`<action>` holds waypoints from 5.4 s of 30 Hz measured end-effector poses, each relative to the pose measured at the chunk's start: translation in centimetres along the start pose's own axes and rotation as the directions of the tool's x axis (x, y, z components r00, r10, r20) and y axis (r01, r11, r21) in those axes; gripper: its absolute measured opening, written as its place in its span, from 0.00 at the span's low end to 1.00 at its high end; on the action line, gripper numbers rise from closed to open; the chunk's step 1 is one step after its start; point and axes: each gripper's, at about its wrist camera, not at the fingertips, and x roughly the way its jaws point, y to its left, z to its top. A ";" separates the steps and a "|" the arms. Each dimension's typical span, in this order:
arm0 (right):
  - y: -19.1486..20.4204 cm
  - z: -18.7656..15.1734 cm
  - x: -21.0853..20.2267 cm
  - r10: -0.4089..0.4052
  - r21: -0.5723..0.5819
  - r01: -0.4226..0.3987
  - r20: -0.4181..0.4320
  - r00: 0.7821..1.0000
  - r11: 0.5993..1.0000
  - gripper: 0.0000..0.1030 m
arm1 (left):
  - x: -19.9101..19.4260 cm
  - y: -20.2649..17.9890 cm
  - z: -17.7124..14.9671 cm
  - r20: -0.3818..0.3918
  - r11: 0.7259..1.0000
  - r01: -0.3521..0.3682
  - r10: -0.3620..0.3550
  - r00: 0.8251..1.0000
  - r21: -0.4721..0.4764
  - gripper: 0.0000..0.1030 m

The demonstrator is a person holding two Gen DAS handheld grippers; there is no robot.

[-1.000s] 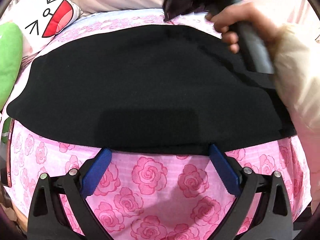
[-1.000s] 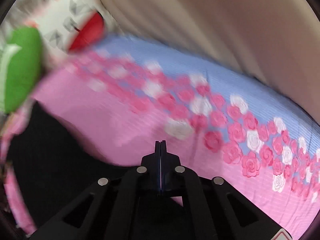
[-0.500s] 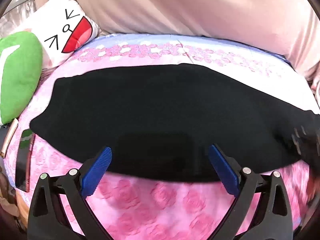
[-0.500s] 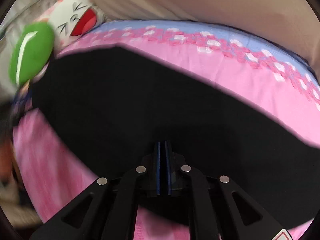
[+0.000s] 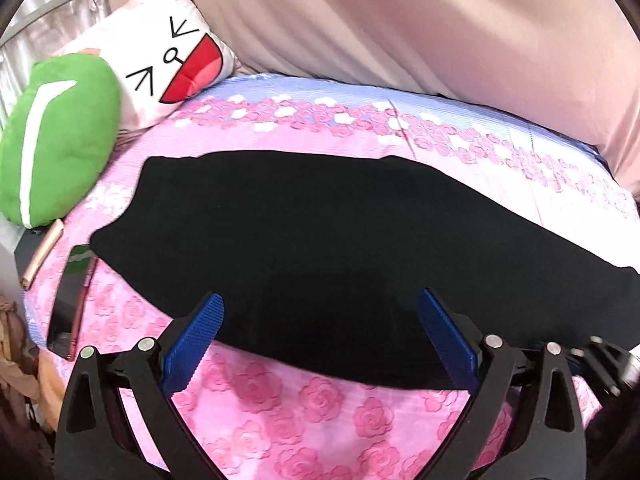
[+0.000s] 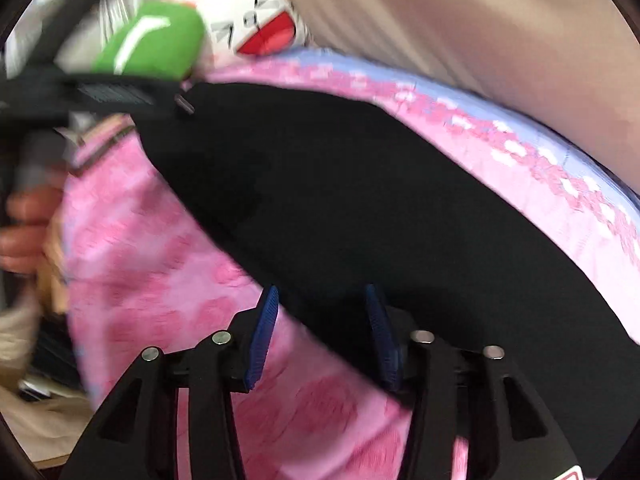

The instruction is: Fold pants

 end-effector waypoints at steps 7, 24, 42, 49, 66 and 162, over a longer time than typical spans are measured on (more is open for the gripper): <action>-1.4 -0.4 -3.7 0.164 0.089 -0.165 0.024 0.986 0.982 0.05 | 0.1 2.2 -0.2 -0.008 0.999 -0.014 0.014 1.000 -0.030 0.94; -22.6 -18.4 -17.7 -0.402 0.738 0.308 -0.054 0.914 0.601 0.36 | 3.2 -5.5 -1.6 -0.094 0.990 0.073 -0.062 0.994 0.119 0.94; -31.2 -21.7 -19.2 -0.477 0.715 0.420 -0.137 0.868 0.558 0.40 | 3.4 -15.7 -1.6 -0.110 0.964 0.088 -0.062 0.992 0.251 0.94; -31.8 -21.8 -17.6 -0.412 0.703 0.361 -0.106 0.905 0.613 0.14 | 3.4 -17.1 -1.6 -0.108 0.960 0.083 -0.055 0.993 0.269 0.94; -31.4 -17.7 -20.3 -0.464 0.647 0.389 -0.060 0.884 0.656 0.15 | 4.7 -18.9 -2.9 -0.130 0.951 0.074 -0.036 0.991 0.301 0.94; -12.6 -12.8 -9.6 -0.105 0.702 0.051 0.034 0.994 0.710 0.66 | 1.6 0.0 -3.6 -0.054 0.994 0.105 -0.103 0.993 0.032 0.95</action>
